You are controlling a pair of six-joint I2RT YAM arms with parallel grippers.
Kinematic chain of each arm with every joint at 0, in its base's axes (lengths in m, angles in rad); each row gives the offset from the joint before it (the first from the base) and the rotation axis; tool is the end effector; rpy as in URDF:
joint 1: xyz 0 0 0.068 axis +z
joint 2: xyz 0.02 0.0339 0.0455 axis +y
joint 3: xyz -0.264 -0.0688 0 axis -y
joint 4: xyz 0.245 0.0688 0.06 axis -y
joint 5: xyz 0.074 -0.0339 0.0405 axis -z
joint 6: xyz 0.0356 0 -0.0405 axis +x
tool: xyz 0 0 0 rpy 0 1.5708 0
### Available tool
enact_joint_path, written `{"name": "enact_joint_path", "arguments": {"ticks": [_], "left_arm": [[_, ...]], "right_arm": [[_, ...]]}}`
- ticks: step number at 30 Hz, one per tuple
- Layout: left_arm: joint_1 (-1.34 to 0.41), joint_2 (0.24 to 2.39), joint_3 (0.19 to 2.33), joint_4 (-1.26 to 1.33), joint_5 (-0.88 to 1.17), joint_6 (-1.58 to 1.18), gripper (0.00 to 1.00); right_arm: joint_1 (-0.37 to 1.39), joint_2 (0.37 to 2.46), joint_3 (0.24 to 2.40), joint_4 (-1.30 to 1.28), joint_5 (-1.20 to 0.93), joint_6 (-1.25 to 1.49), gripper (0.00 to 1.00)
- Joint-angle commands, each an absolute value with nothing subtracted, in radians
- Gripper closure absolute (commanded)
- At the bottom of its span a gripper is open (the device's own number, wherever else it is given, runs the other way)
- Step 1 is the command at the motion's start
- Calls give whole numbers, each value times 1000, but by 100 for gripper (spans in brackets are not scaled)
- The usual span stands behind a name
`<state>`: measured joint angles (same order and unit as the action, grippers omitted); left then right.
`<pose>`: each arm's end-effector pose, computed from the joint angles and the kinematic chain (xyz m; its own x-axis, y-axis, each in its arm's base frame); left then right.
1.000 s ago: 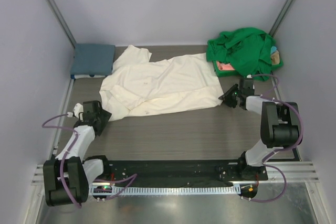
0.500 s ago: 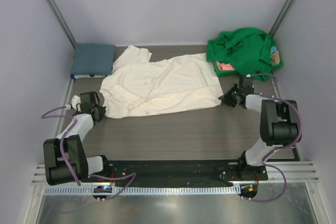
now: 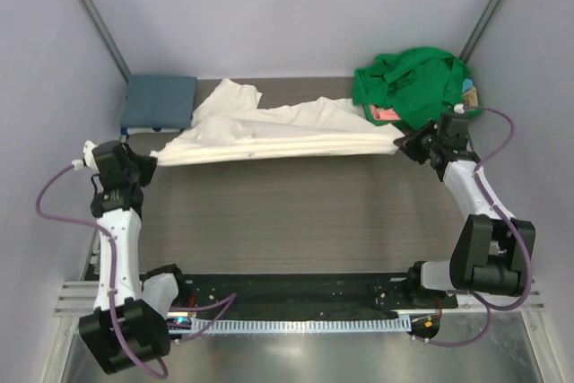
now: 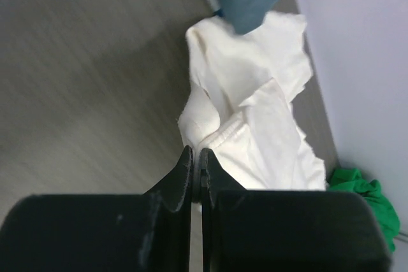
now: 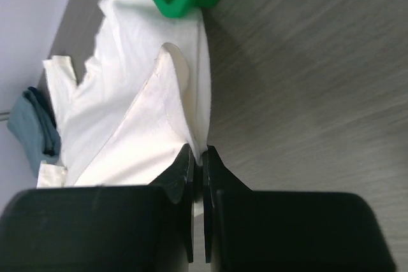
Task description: Fold and stack the t-shirts
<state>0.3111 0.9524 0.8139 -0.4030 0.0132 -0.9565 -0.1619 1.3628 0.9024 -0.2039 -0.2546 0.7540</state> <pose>0.2018 0.0644 0.2977 -0.0415 -0.8717 -0.4884 -0.5712 0.4217 -0.7042 0.2946 -0.0390 0.2498 -0.4707 0.7482 -0.4676 0.3876 0.6515 0.6522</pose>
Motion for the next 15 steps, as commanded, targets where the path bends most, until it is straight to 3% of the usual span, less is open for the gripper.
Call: {"name": "enact_joint_path", "arguments": {"ticks": [1, 7, 15], "left_arm": [[334, 872, 653, -505, 26, -959, 100], [348, 682, 523, -636, -23, -969, 99], [344, 535, 548, -788, -87, -1057, 98]], "right_arm": [[-178, 1344, 776, -262, -239, 713, 99], [-186, 1215, 602, -288, -227, 689, 99], [-193, 1023, 492, -386, -181, 712, 99]]}}
